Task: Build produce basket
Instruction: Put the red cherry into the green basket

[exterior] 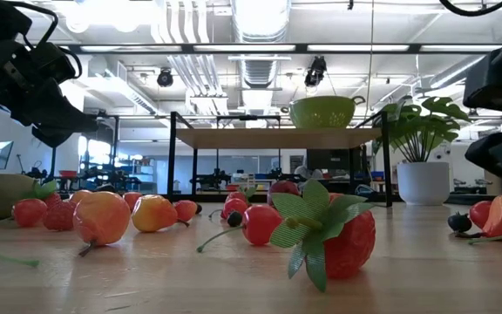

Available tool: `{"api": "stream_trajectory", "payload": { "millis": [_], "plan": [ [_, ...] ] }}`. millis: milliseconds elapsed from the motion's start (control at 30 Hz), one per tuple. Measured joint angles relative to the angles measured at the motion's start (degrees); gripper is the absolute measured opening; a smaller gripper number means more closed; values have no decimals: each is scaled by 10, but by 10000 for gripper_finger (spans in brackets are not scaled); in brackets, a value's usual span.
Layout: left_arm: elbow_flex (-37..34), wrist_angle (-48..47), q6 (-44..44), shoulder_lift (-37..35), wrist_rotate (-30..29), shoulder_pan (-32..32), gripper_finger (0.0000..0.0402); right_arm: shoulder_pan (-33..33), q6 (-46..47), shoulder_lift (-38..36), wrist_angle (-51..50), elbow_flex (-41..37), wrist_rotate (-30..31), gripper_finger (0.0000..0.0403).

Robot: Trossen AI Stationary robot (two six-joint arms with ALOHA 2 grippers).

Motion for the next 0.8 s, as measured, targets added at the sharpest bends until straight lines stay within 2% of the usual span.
{"api": "stream_trajectory", "payload": {
  "millis": [233, 367, 467, 800],
  "plan": [
    [0, 0, 0, 0, 0, 0, 21, 0, -21, 71, 0, 32, 15, 70],
    [0, 0, 0, 0, 0, 0, 21, 0, -44, 86, -11, 52, 12, 40],
    [0, 0, 0, 0, 0, 0, 21, -1, -52, 79, -36, 66, 0, 14],
    [0, 0, 0, 0, 0, 0, 21, 0, -78, 29, -87, 80, -22, 8]
  ]
}}
